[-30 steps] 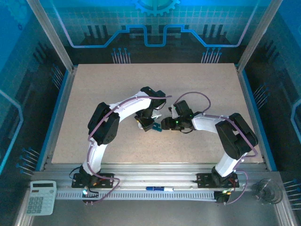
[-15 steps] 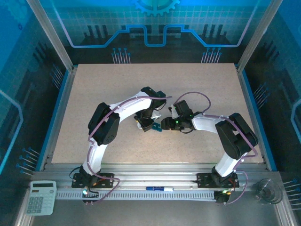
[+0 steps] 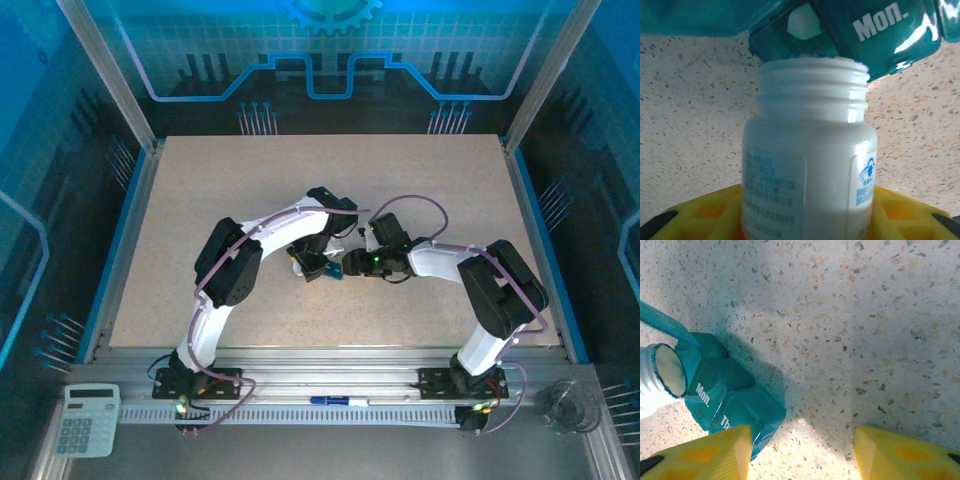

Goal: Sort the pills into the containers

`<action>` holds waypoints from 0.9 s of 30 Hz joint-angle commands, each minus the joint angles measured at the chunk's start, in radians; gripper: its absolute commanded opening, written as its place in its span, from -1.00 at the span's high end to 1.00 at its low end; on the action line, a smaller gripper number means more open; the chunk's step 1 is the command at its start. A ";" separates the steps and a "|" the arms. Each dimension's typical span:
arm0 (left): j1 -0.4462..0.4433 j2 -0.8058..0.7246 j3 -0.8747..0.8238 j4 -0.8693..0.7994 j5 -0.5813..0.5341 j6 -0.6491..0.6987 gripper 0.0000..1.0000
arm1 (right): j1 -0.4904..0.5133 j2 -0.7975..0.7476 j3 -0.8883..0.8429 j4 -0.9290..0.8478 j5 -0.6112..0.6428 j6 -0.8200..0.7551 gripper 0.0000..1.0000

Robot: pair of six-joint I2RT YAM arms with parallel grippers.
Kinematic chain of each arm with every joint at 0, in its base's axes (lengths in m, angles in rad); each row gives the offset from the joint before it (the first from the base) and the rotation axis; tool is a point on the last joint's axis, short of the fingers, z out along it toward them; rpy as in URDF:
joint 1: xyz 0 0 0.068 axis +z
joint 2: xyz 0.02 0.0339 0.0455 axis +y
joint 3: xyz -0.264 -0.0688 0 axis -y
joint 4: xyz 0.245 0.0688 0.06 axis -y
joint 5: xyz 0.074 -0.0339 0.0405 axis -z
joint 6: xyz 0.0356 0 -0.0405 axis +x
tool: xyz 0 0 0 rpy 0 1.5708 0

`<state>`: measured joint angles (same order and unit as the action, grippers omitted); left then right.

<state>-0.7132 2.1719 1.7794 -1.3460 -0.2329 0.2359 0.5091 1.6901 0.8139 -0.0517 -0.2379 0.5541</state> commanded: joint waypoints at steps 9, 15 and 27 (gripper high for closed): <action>-0.021 0.016 0.055 -0.058 -0.060 0.007 1.00 | -0.005 0.043 -0.011 0.021 -0.025 0.004 -0.16; -0.022 0.016 0.089 -0.075 -0.069 0.011 1.00 | -0.007 0.046 -0.009 0.022 -0.026 0.006 -0.16; -0.022 0.020 0.063 -0.077 -0.099 0.018 1.00 | -0.006 0.046 -0.011 0.021 -0.027 0.004 -0.16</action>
<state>-0.7288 2.1799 1.8397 -1.3830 -0.3058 0.2390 0.5026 1.6928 0.8139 -0.0505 -0.2478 0.5545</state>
